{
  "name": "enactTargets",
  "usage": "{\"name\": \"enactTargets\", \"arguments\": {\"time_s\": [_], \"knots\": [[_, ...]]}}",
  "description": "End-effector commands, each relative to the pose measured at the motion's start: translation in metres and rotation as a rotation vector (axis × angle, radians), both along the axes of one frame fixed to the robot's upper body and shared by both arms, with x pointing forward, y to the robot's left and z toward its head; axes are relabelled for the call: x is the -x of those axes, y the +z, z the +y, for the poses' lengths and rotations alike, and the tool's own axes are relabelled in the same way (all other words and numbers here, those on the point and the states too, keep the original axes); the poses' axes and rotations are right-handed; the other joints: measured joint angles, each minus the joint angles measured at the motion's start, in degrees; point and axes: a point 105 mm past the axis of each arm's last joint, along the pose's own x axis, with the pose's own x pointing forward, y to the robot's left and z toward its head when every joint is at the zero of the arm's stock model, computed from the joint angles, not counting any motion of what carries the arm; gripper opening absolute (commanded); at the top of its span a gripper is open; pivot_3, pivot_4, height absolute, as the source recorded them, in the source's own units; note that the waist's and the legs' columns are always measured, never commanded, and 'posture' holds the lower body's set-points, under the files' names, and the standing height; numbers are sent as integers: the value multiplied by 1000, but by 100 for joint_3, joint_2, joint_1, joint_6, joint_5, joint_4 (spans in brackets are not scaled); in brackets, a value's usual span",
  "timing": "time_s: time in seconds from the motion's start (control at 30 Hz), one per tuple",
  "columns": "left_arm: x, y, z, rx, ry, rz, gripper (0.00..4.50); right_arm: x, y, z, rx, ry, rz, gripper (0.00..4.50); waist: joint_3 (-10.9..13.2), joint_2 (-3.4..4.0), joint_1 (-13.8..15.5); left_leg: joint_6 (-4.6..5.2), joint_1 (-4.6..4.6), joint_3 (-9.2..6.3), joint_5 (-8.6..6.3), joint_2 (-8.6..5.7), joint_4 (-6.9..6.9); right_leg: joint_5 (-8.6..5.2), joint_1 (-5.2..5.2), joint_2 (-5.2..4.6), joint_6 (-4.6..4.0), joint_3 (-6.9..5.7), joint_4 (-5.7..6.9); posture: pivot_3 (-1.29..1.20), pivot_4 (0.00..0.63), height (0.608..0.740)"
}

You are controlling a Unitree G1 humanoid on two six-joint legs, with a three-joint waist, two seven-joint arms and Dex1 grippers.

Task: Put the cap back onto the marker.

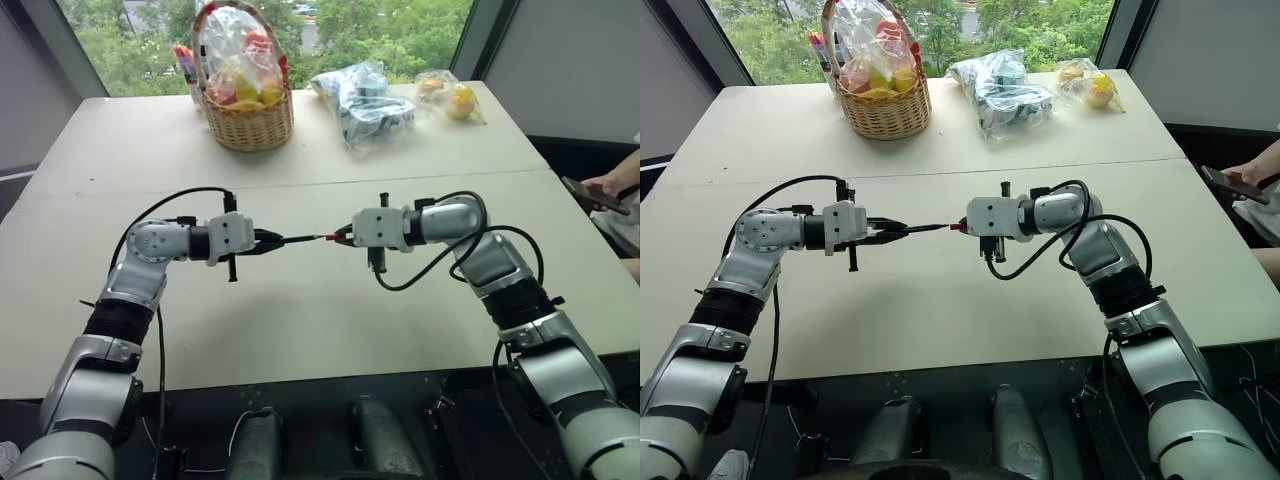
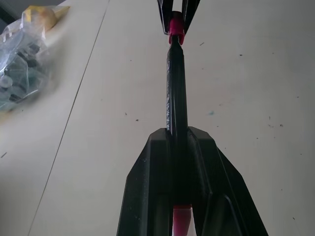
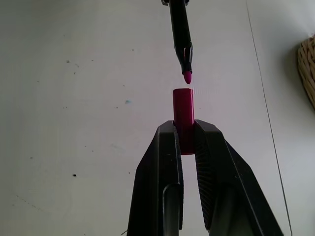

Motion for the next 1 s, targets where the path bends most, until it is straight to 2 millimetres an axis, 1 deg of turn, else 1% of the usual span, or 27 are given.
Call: {"name": "enactTargets", "arguments": {"time_s": [0.03, 0.53, 0.7, 1.0], "knots": [[-1, 9, 3, 2, 4, -36, 0, 4, 15, 5, -23, 30, -45, 83, 0, 0, 0, 0, 0, 0, 0, 0, 0, 0, 0, 0, 0, 0, 0, 0, 150, 740], [1, 6, 2, -4, -3, -32, 0, -2, 22, 2, -30, 11, -69, 83, 0, 0, 0, 0, 0, 0, 0, 0, 0, 0, 0, 0, 0, 0, 0, 0, 150, 740], [2, 6, 4, -8, -3, -31, 0, -6, 21, -4, -8, -5, -75, 83, 0, 0, 0, 0, 0, 0, 0, 0, 0, 0, 0, 0, 0, 0, 0, 0, 150, 740], [1, 7, 5, -9, 4, -35, 0, -4, 18, -9, 12, 1, -58, 83, 0, 0, -1, 0, 0, 0, 0, 0, 0, 0, 0, 0, 0, 0, 0, 0, 150, 740]]}}
